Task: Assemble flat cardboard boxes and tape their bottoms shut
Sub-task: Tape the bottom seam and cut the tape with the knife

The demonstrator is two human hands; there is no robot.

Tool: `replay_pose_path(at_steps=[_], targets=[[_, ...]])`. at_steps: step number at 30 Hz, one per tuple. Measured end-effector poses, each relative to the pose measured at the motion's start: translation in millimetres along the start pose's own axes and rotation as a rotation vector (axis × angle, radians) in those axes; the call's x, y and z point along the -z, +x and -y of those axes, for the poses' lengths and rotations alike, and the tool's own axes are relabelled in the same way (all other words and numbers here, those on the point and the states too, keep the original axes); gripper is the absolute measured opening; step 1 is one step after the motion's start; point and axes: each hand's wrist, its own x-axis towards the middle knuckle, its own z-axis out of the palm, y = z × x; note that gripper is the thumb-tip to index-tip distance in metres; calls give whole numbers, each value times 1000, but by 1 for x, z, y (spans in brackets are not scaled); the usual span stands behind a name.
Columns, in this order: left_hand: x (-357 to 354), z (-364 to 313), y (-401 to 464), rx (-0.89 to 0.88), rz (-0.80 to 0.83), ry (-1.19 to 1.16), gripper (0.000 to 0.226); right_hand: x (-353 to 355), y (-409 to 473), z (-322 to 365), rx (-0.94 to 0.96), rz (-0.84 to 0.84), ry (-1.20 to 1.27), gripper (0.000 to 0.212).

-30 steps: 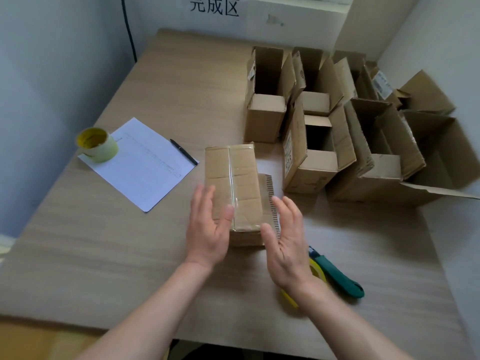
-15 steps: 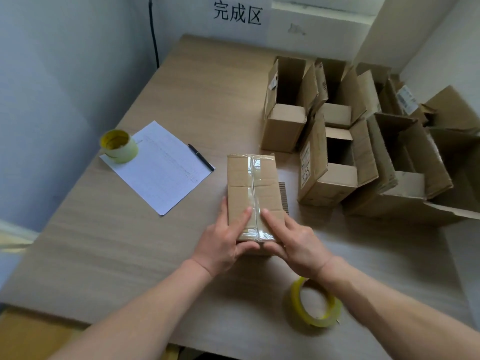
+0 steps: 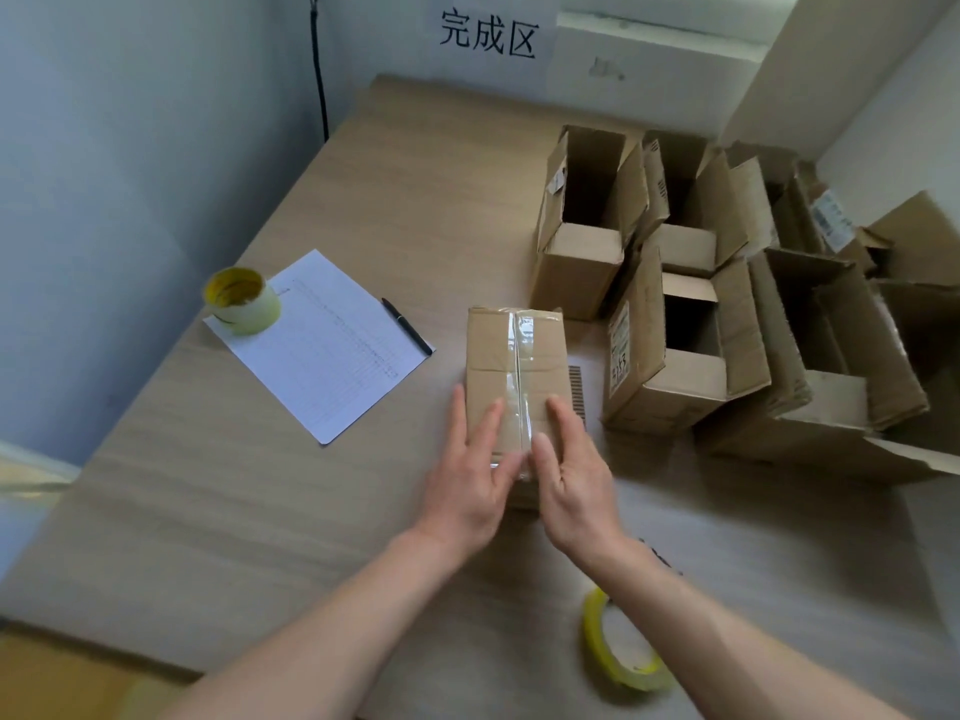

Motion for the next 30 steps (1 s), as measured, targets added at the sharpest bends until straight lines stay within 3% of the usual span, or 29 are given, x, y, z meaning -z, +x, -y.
replay_pose_path(at_steps=[5,8,11,15,18,25,30], targets=[[5,5,0,12,33,25,54,13,12,-7,-31,72,-100,44],[12,-6,16,-3,-55,74,27,24,50,5,-1,38,-251,37],[14,-19,34,6,-101,179,21,22,87,17,149,26,-465,50],[3,-22,36,-20,-90,195,25,19,114,16,258,163,-666,69],[2,-21,36,-19,-110,173,24,26,134,15,251,150,-642,68],[0,-24,36,49,-87,121,28,23,156,8,47,80,-265,37],[10,-24,63,54,39,131,74,22,157,7,16,20,-210,33]])
